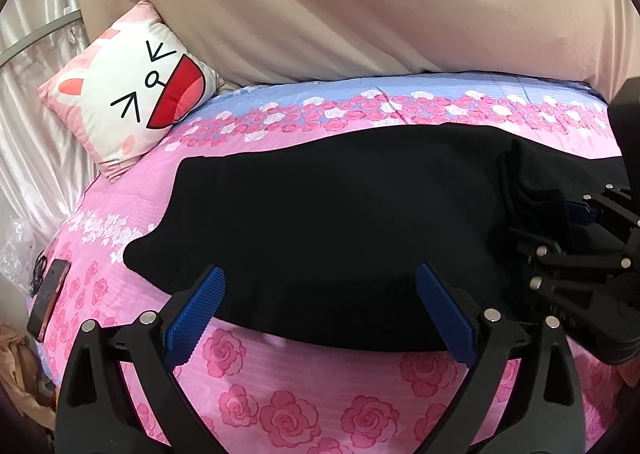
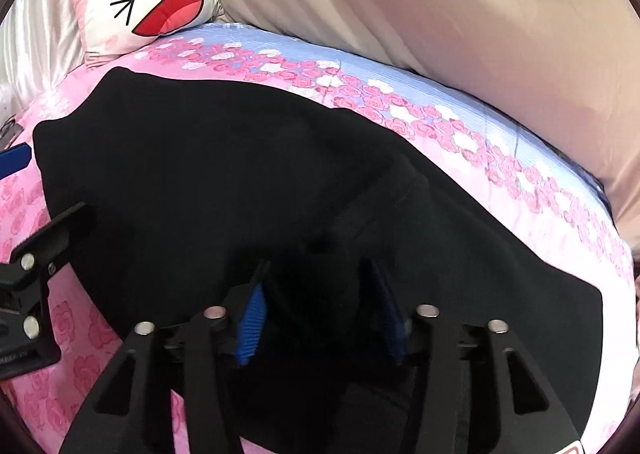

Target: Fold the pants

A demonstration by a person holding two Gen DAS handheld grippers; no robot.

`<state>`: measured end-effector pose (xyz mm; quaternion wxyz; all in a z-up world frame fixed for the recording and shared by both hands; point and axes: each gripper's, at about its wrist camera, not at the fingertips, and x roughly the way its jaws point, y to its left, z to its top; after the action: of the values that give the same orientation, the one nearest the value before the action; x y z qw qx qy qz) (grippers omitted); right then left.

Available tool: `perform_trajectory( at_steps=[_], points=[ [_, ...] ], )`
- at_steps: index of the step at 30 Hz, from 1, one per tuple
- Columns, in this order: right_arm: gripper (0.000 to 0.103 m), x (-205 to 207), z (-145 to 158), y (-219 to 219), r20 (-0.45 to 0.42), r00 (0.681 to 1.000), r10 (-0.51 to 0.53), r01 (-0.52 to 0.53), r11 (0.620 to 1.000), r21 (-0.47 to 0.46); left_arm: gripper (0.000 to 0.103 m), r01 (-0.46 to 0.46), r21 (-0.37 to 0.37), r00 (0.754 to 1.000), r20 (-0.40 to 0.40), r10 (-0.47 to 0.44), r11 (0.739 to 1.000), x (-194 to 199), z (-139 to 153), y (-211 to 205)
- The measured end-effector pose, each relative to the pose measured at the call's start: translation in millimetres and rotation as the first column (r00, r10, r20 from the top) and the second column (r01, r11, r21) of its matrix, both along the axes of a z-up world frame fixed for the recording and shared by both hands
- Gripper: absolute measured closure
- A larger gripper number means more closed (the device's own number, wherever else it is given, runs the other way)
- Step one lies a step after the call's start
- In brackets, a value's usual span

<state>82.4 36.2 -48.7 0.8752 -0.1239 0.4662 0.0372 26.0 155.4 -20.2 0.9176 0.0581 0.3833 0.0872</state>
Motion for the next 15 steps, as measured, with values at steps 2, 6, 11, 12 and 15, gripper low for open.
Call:
perform_trajectory(
  at_steps=[2, 6, 11, 12, 15],
  points=[
    [0.082, 2, 2, 0, 0.001, 1.000, -0.005, 0.005, 1.000, 0.000, 0.008, -0.008, -0.001, 1.000, -0.008, 0.008, 1.000, -1, -1, 2],
    [0.085, 3, 17, -2, 0.017, 1.000, -0.024, 0.023, 0.997, 0.076, 0.008, -0.017, 0.000, 1.000, -0.015, 0.017, 1.000, -4, -2, 5],
    [0.075, 10, 3, 3, -0.038, 0.999, 0.018, -0.013, 0.993, 0.120, 0.008, -0.025, -0.049, 0.999, -0.041, 0.023, 0.999, -3, -7, 15],
    [0.072, 8, -3, 4, -0.013, 0.999, 0.030, -0.029, 0.993, 0.116, 0.008, -0.027, -0.065, 0.999, -0.046, 0.024, 0.998, -3, -8, 18],
    [0.058, -5, 9, -6, 0.000, 0.998, 0.063, -0.061, 0.970, 0.234, 0.008, -0.042, -0.133, 0.999, -0.034, 0.038, 0.990, -9, -4, 38]
  ],
)
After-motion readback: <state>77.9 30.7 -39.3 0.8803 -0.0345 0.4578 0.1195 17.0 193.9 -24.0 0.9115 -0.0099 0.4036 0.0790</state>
